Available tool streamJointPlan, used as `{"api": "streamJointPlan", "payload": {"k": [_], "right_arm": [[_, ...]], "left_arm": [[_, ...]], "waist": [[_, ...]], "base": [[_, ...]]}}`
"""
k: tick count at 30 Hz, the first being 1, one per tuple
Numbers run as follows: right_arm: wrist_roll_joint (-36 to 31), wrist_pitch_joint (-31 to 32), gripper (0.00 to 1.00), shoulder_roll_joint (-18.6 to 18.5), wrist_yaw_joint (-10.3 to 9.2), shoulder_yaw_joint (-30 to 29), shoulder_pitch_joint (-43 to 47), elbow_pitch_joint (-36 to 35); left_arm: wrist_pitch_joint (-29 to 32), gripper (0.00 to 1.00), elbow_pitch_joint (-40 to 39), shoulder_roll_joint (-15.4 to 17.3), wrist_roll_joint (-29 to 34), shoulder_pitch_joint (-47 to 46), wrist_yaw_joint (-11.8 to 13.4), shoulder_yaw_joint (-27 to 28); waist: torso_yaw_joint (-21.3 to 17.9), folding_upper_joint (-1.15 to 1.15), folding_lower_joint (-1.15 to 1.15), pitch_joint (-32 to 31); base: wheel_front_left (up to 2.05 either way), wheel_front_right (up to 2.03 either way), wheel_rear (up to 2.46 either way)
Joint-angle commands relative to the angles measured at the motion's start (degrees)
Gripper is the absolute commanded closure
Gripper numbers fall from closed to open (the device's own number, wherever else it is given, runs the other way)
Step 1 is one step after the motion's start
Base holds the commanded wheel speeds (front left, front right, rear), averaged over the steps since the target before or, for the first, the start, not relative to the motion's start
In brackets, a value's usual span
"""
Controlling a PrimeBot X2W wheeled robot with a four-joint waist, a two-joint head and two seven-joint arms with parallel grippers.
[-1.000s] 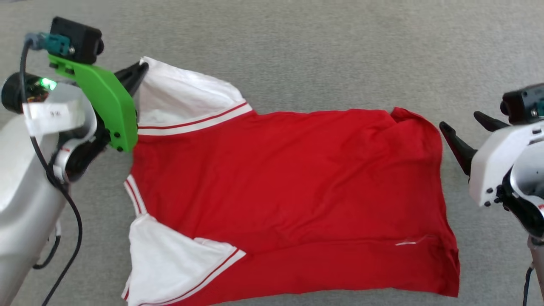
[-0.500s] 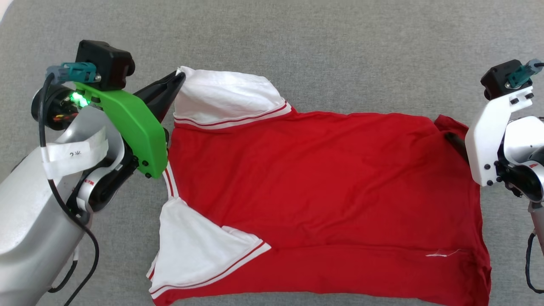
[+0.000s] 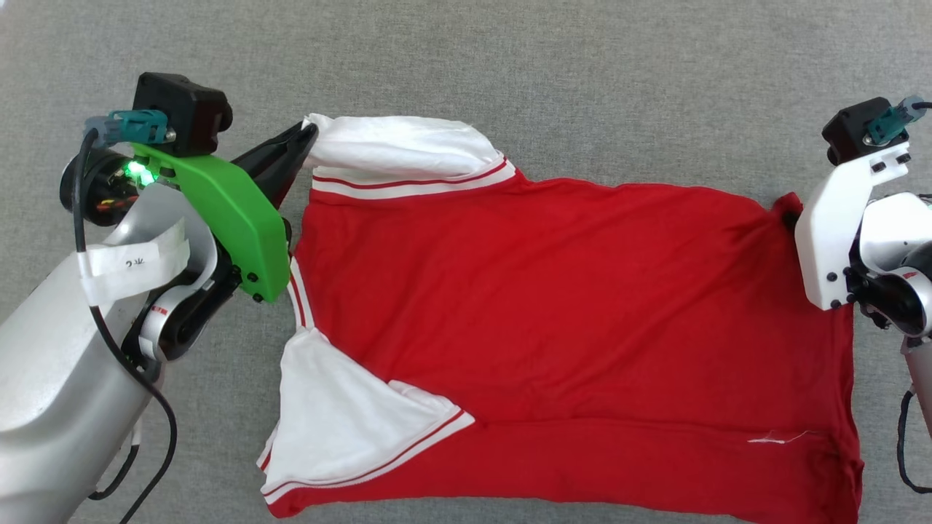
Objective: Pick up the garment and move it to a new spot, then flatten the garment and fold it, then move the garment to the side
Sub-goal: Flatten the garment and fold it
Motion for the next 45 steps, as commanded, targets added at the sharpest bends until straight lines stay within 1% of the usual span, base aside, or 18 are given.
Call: {"api": "streamJointPlan", "payload": {"k": [1,9,15,18,22,27,32,37,41,45], "right_arm": [[0.0,-0.9,1.00,0.2,-0.46,-0.6,0.6,1.7],[1.8,-8.7,1.00,2.2,-0.46,-5.6,1.1,2.9],[3.0,-15.9,1.00,3.6,-0.46,-9.0,2.9,2.6],[3.6,-19.9,1.00,4.0,-0.46,-10.5,4.9,2.2],[5.0,-24.6,1.00,4.3,-0.46,-12.4,8.2,1.6],[7.8,-28.3,1.00,4.2,-0.46,-13.4,14.5,-1.2],[11.0,-30.2,1.00,4.3,-0.46,-14.3,21.3,-5.1],[13.3,-29.9,1.00,4.2,-0.46,-15.6,27.6,-8.4],[14.8,-28.7,1.00,3.9,-0.46,-16.1,31.6,-10.4],[15.7,-27.4,1.00,3.2,-0.46,-16.1,34.3,-11.4]], "left_arm": [[-0.6,1.00,0.5,-0.3,0.4,0.2,0.1,0.2],[-3.2,1.00,4.0,-0.6,-0.1,1.2,-0.2,0.8],[-4.7,1.00,5.4,-1.3,-0.6,2.2,-0.3,0.8],[-5.7,1.00,5.2,-1.7,-1.2,3.8,0.1,1.0],[-6.6,1.00,4.0,-1.4,-1.6,6.6,0.9,0.9],[-7.4,1.00,0.3,-1.2,-2.7,12.0,2.5,0.4],[-8.1,1.00,-3.8,-0.2,-3.3,18.3,5.1,-0.1],[-8.7,1.00,-7.9,1.4,-4.4,25.3,7.7,-0.5],[-8.3,1.00,-9.9,2.8,-5.6,29.8,8.5,-1.2],[-7.3,1.00,-10.5,3.8,-6.2,32.8,8.5,-2.6]], "waist": [[-0.1,0.60,0.00,-0.5],[-0.9,0.60,0.00,-3.7],[-1.3,0.60,0.00,-7.4],[-1.2,0.60,0.00,-9.5],[-0.7,0.60,0.00,-11.9],[0.5,0.60,0.00,-14.1],[1.7,0.60,0.00,-15.5],[2.9,0.60,0.00,-16.4],[3.5,0.60,0.00,-16.8],[3.7,0.60,0.00,-16.9]], "base": [[0.00,0.00,0.00],[0.00,0.00,0.00],[0.00,0.00,0.00],[0.00,0.00,0.00],[0.00,0.00,0.00],[0.00,0.00,0.00],[0.00,0.00,0.00],[0.00,0.00,0.00],[0.00,0.00,0.00],[0.00,0.00,0.00]]}}
